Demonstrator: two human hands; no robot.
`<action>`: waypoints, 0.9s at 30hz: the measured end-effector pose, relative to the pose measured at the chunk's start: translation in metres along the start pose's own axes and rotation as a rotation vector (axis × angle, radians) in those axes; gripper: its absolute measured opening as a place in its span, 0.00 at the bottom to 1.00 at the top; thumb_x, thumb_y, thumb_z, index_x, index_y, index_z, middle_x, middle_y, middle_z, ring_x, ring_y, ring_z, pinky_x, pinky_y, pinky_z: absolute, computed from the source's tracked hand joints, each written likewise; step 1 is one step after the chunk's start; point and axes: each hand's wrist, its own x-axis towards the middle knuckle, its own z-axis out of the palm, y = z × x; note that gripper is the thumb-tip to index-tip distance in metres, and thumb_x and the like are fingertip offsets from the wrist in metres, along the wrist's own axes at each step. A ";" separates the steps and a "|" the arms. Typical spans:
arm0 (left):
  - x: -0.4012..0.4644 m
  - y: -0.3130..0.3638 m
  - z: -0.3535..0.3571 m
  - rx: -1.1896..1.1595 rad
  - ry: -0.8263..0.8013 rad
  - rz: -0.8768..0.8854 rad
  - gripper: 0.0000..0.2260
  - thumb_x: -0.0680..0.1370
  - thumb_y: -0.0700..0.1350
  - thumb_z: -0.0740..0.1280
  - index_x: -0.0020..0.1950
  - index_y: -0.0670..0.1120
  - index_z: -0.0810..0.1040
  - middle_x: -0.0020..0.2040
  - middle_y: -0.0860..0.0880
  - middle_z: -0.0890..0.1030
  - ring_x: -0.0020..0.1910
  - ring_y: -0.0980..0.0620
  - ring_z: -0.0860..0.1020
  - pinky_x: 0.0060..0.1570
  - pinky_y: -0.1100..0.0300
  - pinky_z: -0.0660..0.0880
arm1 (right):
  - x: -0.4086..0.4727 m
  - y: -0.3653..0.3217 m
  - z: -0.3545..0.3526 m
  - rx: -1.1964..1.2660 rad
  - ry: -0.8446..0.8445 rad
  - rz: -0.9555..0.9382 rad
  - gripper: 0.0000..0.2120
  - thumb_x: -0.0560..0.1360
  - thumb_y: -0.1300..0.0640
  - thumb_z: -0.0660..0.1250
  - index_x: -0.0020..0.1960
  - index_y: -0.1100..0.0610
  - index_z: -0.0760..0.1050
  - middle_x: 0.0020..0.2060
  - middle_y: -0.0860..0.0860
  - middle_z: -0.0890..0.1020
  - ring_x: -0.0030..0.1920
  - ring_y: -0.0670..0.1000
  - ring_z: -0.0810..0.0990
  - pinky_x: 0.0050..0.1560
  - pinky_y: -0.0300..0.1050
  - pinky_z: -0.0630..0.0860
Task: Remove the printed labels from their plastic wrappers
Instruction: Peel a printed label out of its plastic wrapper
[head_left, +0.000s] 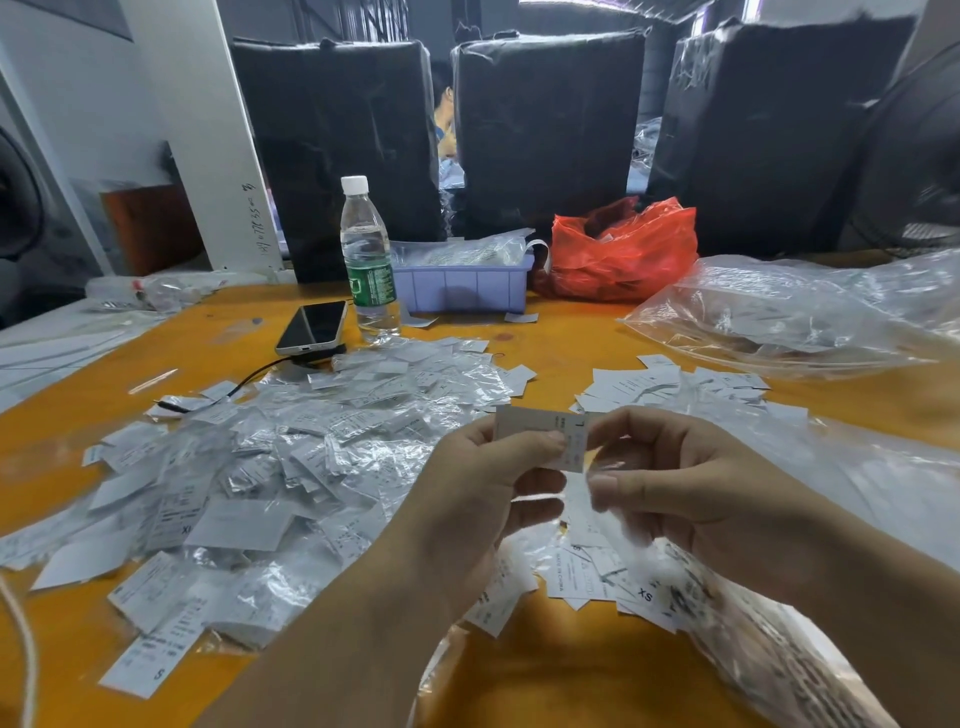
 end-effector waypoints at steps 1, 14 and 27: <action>0.000 0.001 -0.001 0.022 0.033 0.031 0.05 0.76 0.38 0.69 0.50 0.42 0.82 0.38 0.46 0.82 0.34 0.52 0.79 0.35 0.59 0.78 | 0.000 0.000 0.000 0.019 -0.006 0.007 0.18 0.63 0.65 0.76 0.52 0.60 0.80 0.36 0.59 0.79 0.29 0.50 0.74 0.28 0.40 0.72; -0.005 0.001 -0.004 0.543 0.061 0.384 0.14 0.77 0.44 0.71 0.56 0.60 0.72 0.35 0.53 0.81 0.30 0.57 0.77 0.31 0.65 0.76 | -0.003 -0.004 0.005 0.070 -0.048 0.079 0.32 0.62 0.68 0.76 0.63 0.53 0.73 0.38 0.62 0.81 0.28 0.51 0.74 0.26 0.38 0.70; -0.008 0.003 -0.001 0.743 0.092 0.348 0.08 0.73 0.49 0.62 0.41 0.52 0.80 0.37 0.53 0.81 0.32 0.57 0.75 0.34 0.52 0.75 | -0.001 -0.008 0.006 0.103 0.128 -0.008 0.13 0.61 0.69 0.73 0.46 0.64 0.82 0.39 0.63 0.80 0.32 0.54 0.79 0.28 0.43 0.77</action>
